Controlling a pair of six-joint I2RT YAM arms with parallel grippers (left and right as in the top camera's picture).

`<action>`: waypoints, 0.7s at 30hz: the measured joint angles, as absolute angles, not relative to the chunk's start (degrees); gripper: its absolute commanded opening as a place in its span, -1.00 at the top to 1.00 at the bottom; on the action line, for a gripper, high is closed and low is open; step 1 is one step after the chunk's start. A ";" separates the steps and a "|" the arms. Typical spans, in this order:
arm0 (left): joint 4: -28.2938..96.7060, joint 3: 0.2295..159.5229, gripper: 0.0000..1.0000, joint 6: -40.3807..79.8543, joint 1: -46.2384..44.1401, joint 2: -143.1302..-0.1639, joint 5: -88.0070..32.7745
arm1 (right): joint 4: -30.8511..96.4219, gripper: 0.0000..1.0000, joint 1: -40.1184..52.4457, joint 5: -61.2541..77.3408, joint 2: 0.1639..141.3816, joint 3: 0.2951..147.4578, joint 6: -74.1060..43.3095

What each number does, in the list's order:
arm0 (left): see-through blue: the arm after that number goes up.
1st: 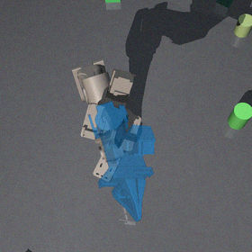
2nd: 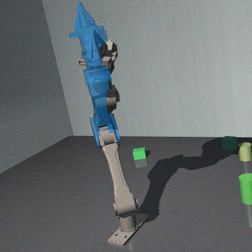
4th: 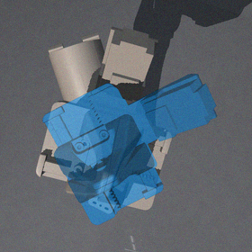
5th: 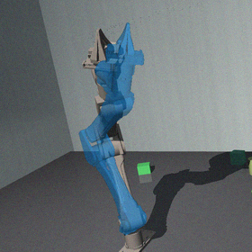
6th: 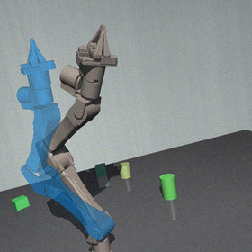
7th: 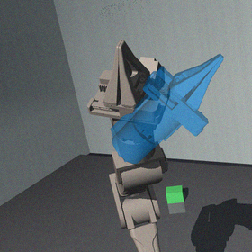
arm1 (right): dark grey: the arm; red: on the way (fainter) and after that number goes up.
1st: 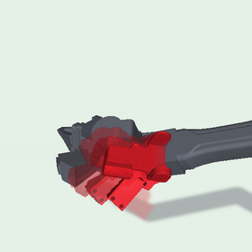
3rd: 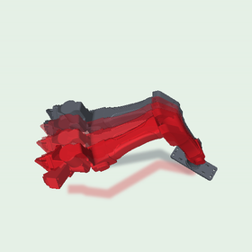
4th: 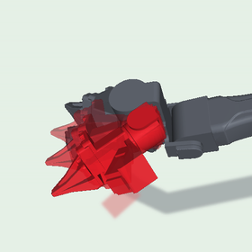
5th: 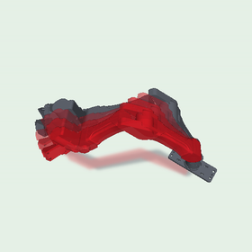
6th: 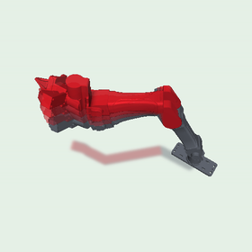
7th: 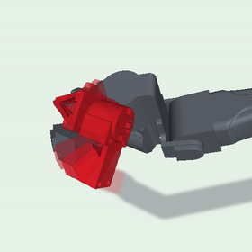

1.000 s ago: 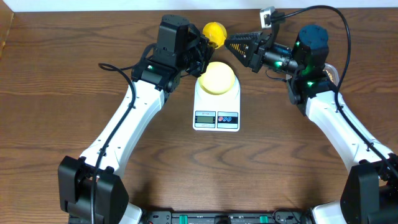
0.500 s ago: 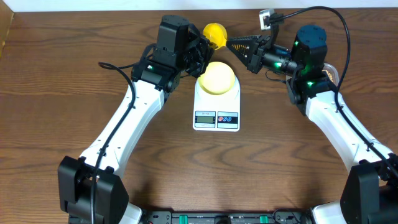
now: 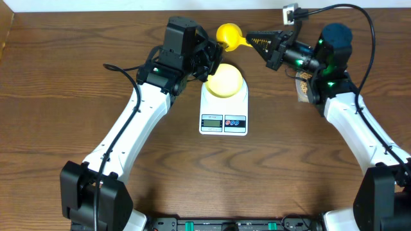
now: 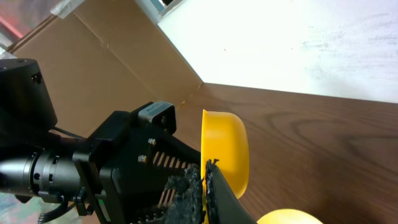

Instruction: Scoop item into bowl and weigh 50g on scale

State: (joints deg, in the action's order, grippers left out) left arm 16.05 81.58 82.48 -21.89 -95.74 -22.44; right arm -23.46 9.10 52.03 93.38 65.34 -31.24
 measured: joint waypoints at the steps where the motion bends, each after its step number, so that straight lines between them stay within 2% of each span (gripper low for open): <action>1: 16.08 81.58 -0.66 82.37 -22.00 -95.74 -22.35 | -23.42 0.98 8.67 52.64 93.38 65.34 -31.29; 2: 16.14 81.58 -0.75 82.26 -21.93 -95.74 -21.96 | -23.40 0.98 8.21 52.99 93.38 65.34 -31.42; 6: 15.66 81.58 -0.82 73.17 -21.98 -95.74 -21.93 | -23.40 0.97 4.45 54.28 93.38 65.39 -32.49; 13: 13.45 81.58 -0.82 55.86 -21.15 -95.74 -21.06 | -23.40 0.98 -4.47 55.86 93.38 65.54 -35.42; 21: 13.02 81.58 -0.82 46.24 -19.92 -95.74 -20.67 | -22.79 0.98 -2.74 58.65 93.38 65.54 -37.54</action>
State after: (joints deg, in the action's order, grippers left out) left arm 13.02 81.58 46.24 -19.92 -95.74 -20.67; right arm -22.79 -2.74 58.65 93.38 65.54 -37.54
